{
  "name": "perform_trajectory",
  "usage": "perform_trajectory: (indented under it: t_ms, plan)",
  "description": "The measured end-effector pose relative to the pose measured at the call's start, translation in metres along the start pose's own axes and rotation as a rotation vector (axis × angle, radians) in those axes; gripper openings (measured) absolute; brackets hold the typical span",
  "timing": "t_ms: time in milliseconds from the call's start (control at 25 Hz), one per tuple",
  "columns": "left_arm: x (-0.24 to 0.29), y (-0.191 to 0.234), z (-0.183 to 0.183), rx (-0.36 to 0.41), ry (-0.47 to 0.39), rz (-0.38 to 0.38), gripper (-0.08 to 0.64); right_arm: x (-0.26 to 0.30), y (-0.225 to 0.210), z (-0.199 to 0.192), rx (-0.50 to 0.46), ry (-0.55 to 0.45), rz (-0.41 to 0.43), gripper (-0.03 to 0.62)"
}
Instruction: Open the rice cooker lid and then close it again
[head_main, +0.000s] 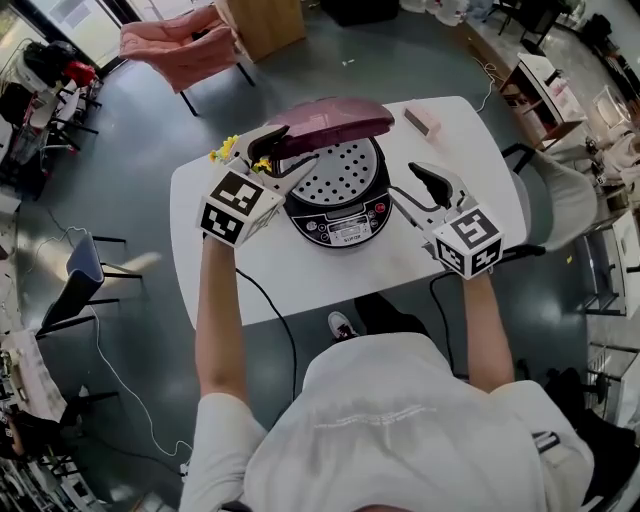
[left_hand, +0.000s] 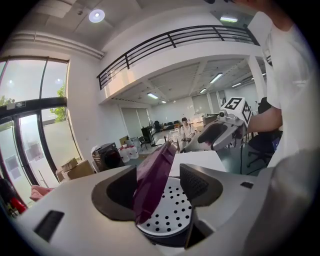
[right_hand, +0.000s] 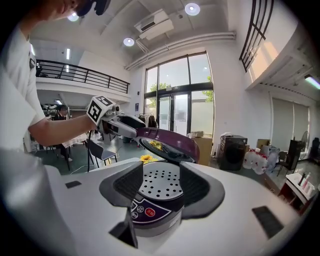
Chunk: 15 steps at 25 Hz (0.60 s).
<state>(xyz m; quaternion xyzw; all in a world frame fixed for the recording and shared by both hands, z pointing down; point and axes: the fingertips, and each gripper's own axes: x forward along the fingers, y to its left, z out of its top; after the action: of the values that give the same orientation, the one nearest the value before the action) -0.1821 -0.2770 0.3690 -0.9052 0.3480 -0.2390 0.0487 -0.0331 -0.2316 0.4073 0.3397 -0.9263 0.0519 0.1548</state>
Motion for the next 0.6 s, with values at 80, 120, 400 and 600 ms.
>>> perform_trajectory:
  t_ms: [80, 120, 400, 600]
  plan:
    - [-0.001, -0.011, -0.008, -0.013, 0.007, -0.015, 0.287, -0.007, 0.007, -0.006, 0.003, 0.008, -0.002, 0.224]
    - [-0.001, -0.016, -0.011, -0.018, 0.008, -0.015, 0.287, -0.010, 0.010, -0.009, 0.005, 0.011, -0.003, 0.224]
    - [0.000, -0.040, -0.033, -0.051, 0.002, 0.010, 0.285, -0.028, 0.034, -0.027, 0.055, 0.007, 0.013, 0.224]
    - [0.000, -0.047, -0.041, -0.058, -0.009, 0.034, 0.273, -0.037, 0.038, -0.038, 0.073, 0.019, -0.001, 0.224]
